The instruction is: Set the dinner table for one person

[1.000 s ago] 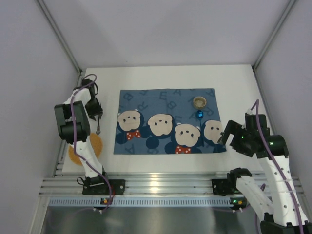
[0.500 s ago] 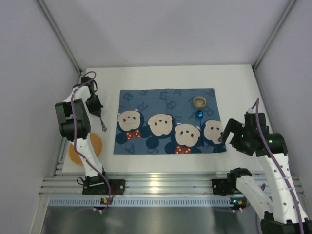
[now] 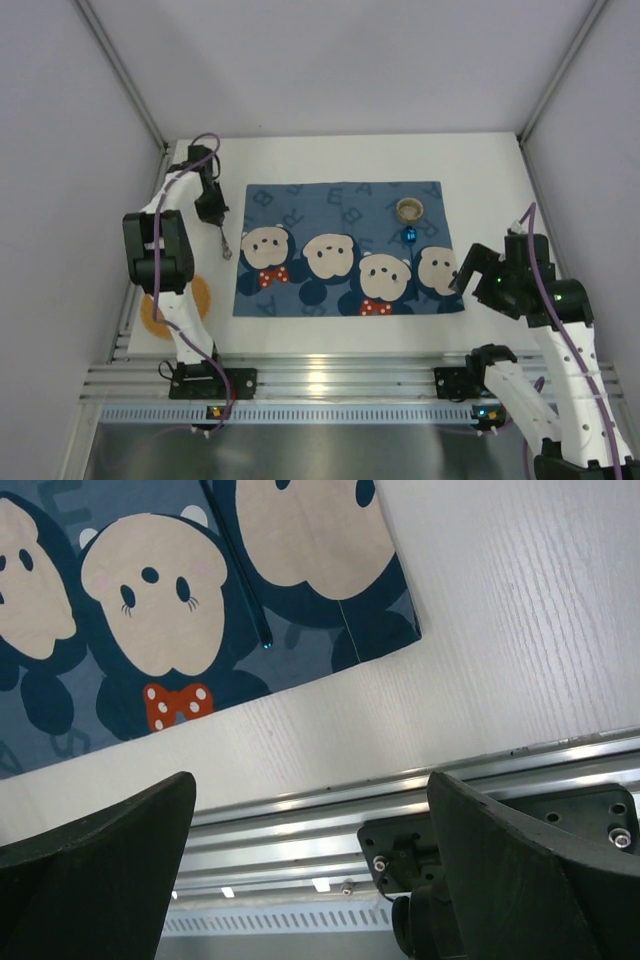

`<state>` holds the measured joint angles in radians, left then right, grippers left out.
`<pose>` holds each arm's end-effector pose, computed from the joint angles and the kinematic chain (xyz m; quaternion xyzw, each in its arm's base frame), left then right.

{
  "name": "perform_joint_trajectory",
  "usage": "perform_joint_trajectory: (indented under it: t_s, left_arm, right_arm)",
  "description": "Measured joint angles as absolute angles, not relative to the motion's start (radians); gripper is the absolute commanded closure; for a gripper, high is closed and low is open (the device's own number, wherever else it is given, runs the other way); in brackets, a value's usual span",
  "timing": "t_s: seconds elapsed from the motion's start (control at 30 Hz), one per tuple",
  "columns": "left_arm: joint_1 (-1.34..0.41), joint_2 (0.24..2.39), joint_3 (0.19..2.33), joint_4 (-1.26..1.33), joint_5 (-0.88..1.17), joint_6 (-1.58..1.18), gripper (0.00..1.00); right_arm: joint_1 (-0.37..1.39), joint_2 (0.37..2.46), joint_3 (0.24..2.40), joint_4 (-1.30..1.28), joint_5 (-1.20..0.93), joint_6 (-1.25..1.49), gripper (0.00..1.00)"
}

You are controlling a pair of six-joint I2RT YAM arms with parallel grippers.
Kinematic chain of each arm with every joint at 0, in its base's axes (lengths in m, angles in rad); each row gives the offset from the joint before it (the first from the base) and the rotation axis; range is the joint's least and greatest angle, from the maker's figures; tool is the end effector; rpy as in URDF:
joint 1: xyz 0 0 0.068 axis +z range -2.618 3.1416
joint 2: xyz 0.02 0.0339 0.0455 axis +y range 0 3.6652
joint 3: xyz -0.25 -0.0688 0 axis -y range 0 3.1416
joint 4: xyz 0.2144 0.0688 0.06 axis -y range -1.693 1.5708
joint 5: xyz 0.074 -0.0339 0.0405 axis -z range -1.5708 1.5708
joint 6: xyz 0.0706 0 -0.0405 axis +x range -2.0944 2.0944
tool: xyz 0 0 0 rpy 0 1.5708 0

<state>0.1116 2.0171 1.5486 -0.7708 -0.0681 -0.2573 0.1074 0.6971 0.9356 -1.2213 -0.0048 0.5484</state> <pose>0.3903 0.0486 0.1592 -0.1863 0.9680 0.0215 0.1669 0.1021 0.0113 0.2626 0.2087 0.9341 0.0955 0.2736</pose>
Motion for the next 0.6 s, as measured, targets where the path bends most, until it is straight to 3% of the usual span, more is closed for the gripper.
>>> perform_joint_trajectory:
  t_s: [0.3, 0.6]
  left_arm:
    - [-0.292, 1.873, 1.457, -0.684, -0.06, -0.28, 1.0]
    - [-0.335, 1.875, 1.324, -0.673, -0.091, -0.37, 1.0]
  right_arm:
    - [0.107, 0.648, 0.923, -1.224, -0.029, 0.519, 0.0]
    - [0.107, 0.592, 0.926, -1.278, -0.027, 0.486, 0.0]
